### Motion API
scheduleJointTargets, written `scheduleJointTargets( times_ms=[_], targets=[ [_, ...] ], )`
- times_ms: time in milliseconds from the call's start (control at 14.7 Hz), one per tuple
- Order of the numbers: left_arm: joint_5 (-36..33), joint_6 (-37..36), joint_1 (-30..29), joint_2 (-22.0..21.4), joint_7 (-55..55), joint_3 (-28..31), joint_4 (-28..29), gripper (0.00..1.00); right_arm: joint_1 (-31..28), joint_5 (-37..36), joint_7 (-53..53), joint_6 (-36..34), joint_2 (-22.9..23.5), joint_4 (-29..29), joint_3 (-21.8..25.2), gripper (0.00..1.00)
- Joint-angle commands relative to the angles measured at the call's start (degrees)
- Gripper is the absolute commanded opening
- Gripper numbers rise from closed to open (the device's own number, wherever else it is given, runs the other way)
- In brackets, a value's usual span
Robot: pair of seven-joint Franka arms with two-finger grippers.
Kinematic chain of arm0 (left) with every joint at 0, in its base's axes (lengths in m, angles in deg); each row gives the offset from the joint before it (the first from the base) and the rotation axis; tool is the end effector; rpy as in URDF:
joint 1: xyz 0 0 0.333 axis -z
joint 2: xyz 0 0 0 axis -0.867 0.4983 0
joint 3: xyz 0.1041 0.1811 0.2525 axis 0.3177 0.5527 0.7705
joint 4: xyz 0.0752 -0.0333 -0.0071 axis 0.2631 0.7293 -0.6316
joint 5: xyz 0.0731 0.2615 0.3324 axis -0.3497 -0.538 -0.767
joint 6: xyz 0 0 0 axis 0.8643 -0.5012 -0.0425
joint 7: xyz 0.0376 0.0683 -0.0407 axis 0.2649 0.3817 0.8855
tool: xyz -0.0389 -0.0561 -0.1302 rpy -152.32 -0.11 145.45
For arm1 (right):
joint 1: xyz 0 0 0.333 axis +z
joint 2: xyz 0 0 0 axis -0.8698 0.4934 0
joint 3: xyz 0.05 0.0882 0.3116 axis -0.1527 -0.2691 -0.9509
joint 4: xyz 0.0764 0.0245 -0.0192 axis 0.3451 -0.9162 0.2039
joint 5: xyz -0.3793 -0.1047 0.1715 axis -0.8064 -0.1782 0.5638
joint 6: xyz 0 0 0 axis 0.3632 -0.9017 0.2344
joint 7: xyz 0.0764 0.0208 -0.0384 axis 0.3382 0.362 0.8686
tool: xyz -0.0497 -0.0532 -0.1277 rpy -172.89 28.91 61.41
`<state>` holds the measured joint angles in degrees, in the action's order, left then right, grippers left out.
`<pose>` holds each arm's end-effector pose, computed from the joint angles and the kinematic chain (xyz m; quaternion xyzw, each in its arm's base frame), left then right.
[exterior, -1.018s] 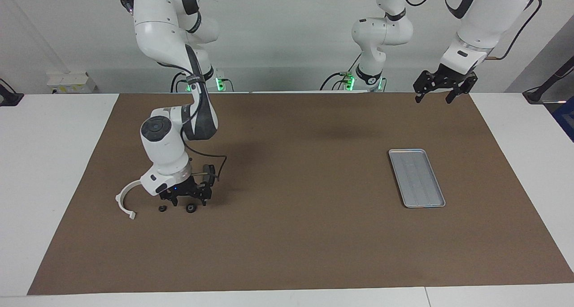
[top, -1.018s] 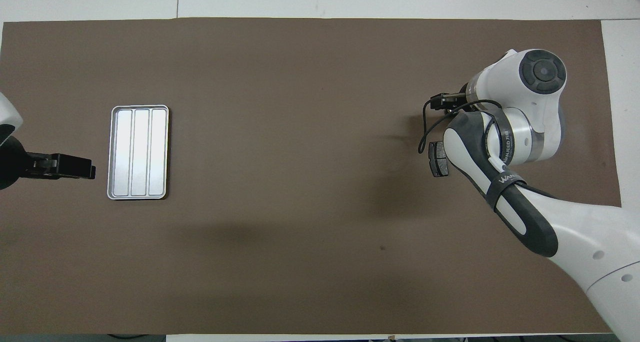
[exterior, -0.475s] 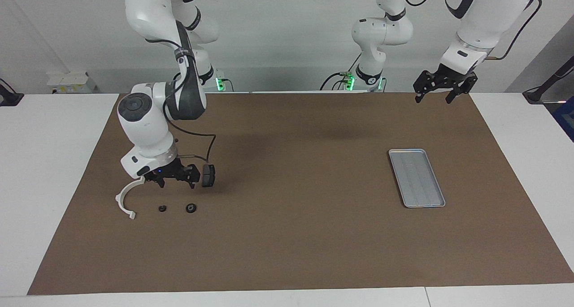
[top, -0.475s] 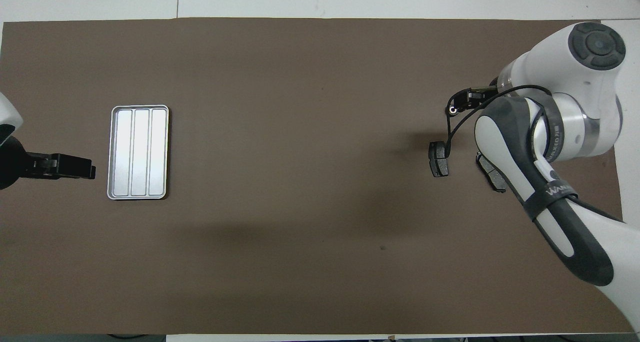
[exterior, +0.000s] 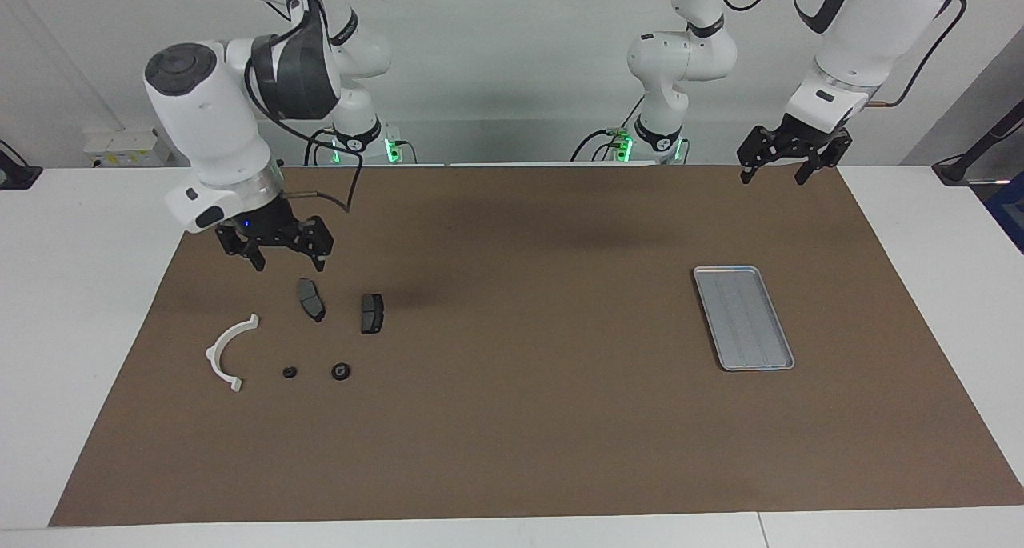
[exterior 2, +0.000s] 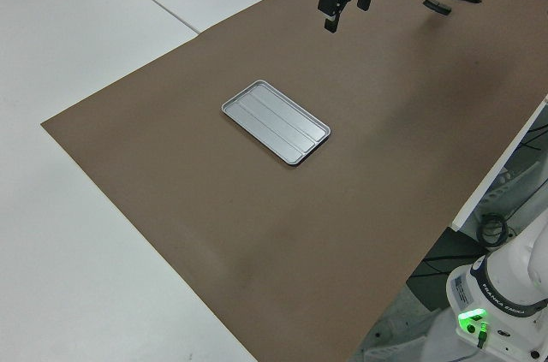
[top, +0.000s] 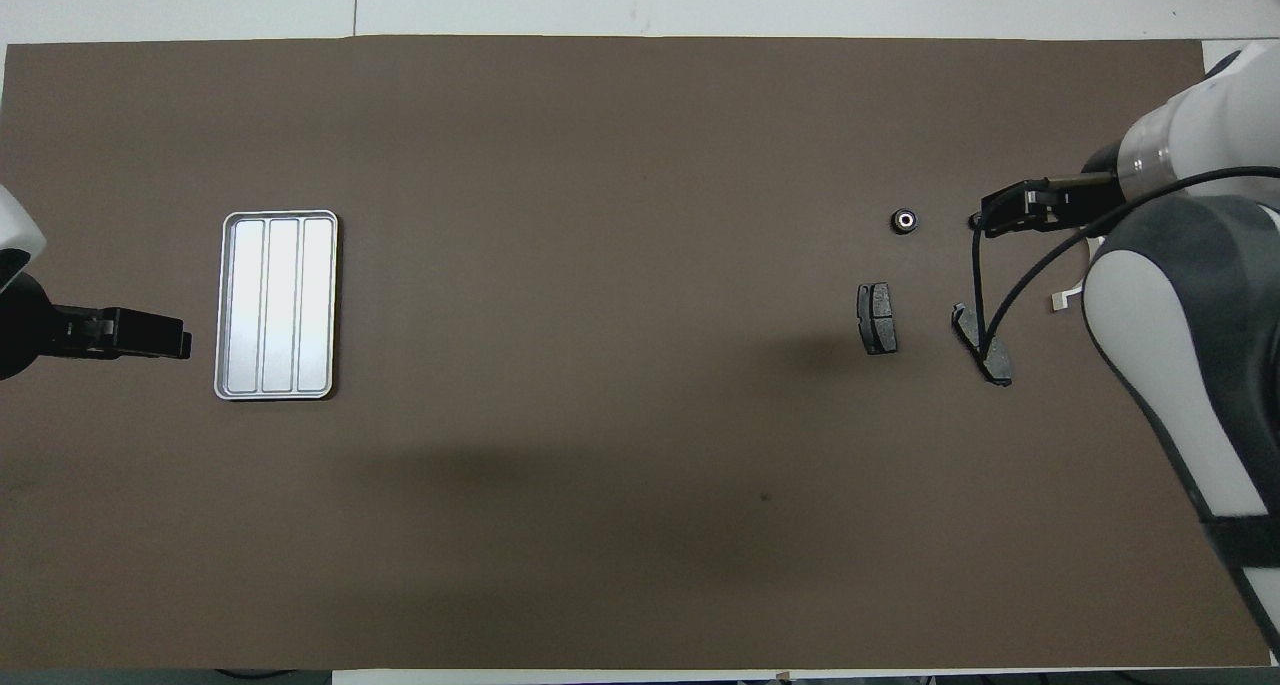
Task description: Place bearing gear from tray to pile
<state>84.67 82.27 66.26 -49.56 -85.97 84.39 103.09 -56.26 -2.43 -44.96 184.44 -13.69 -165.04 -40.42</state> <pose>0.5365 -0.0388 0.5663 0.9990 -0.0428 -0.0058 0.0123 0.6293 0.0369 0.5126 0.9998 -0.0058 0.0213 0.0011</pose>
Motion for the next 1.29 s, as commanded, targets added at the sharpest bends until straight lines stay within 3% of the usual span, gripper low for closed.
scheduleJointTargets(
  times_ms=[0, 136, 407, 679, 882, 1222],
  targets=[
    [0.8, -0.3, -0.2, -0.1, -0.5, 0.0, -0.2, 1.0, -1.2, 1.5, 2.9, -5.3, -5.3, -1.1, -0.6, 1.0],
    [0.8, -0.4, -0.2, -0.1, -0.5, 0.0, -0.2, 1.0, -1.2, 1.4, 2.9, -10.1, -8.2, -1.0, -0.6, 1.0],
    [0.8, -0.3, -0.2, -0.1, -0.5, 0.0, -0.2, 1.0, -0.5, 1.0, 2.7, -15.2, -9.1, -0.6, -0.1, 1.0],
    [0.8, -0.4, -0.2, -0.1, -0.5, 0.0, -0.2, 1.0, -1.9, 0.3, 2.6, -13.0, -8.8, -0.8, -0.9, 1.0],
    [0.8, -0.4, -0.2, -0.1, -0.5, 0.0, -0.2, 1.0, -6.2, -0.2, 2.9, -10.3, -7.8, -0.8, -4.7, 1.0],
    [0.8, -0.4, -0.2, -0.1, -0.5, 0.0, -0.2, 1.0, -6.1, -0.1, 2.8, -10.8, -7.7, -0.6, -5.2, 1.0]
  ],
)
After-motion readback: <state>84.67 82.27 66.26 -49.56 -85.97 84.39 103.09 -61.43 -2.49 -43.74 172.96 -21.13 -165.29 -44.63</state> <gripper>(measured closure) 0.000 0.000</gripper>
